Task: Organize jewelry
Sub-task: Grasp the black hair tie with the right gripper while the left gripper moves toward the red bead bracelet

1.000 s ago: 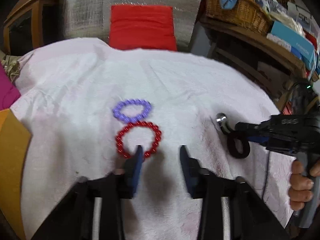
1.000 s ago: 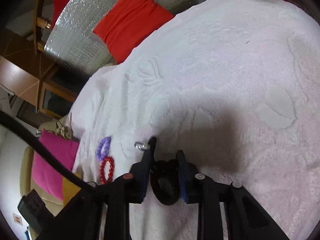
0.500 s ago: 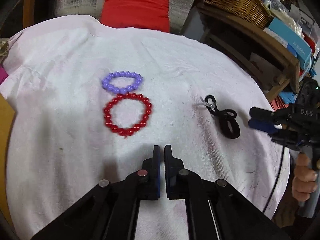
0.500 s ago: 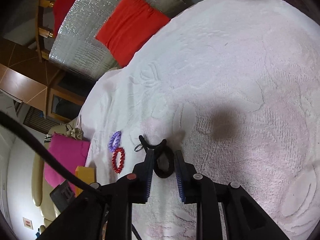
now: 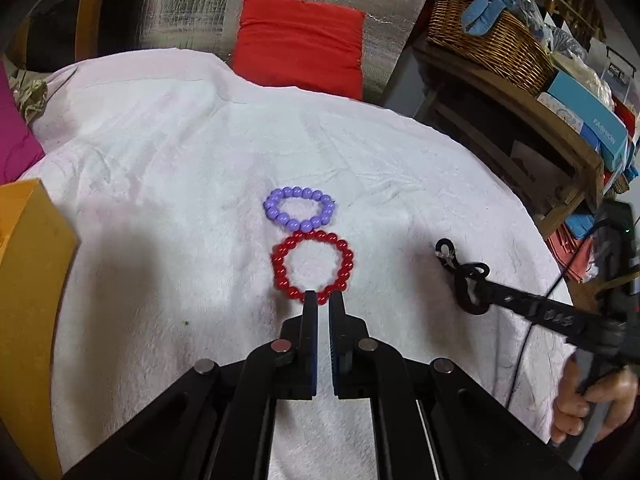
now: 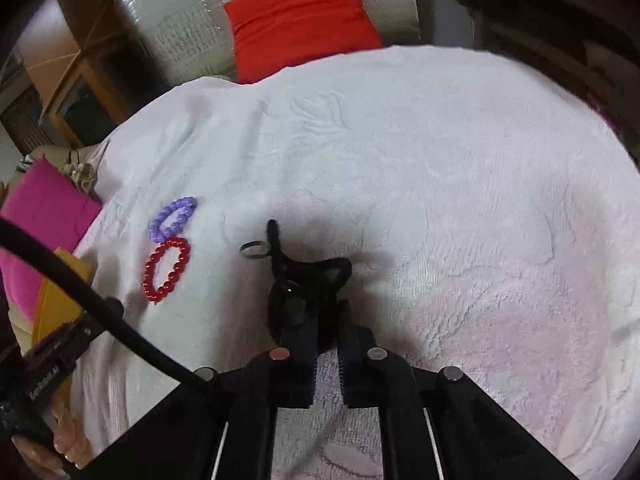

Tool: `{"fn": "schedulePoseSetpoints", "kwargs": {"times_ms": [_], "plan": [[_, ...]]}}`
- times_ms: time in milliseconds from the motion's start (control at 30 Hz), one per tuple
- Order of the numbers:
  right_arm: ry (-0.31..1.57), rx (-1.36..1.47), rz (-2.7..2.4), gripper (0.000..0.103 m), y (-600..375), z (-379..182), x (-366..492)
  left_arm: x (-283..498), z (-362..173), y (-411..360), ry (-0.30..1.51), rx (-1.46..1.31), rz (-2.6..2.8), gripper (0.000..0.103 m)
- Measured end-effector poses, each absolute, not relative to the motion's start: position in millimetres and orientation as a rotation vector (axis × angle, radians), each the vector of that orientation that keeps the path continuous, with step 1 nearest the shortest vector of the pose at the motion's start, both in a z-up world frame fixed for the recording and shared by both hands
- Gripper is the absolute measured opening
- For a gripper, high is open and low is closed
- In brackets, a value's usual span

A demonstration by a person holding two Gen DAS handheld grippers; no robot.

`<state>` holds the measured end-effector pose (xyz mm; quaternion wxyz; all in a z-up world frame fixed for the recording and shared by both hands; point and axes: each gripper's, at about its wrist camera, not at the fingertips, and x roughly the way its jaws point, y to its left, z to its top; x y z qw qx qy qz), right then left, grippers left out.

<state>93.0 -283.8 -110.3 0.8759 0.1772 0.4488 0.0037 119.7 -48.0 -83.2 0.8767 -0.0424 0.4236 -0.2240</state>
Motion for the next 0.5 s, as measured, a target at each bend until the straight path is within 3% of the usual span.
{"fn": "schedulePoseSetpoints", "kwargs": {"times_ms": [33, 100, 167, 500], "plan": [[0.927, 0.390, 0.014, 0.008, -287, -108, 91, 120, -84, -51, 0.884, -0.087, -0.469, 0.007], [0.888, 0.461, 0.042, 0.008, -300, -97, 82, 122, -86, -60, 0.886, -0.082, -0.471, 0.030], [0.861, 0.540, 0.071, 0.008, -315, -90, 74, 123, -87, -69, 0.873, -0.054, -0.464, 0.040], [0.848, 0.857, 0.232, 0.008, -357, -95, 59, 135, -104, -93, 0.882, 0.034, -0.437, 0.037]]}}
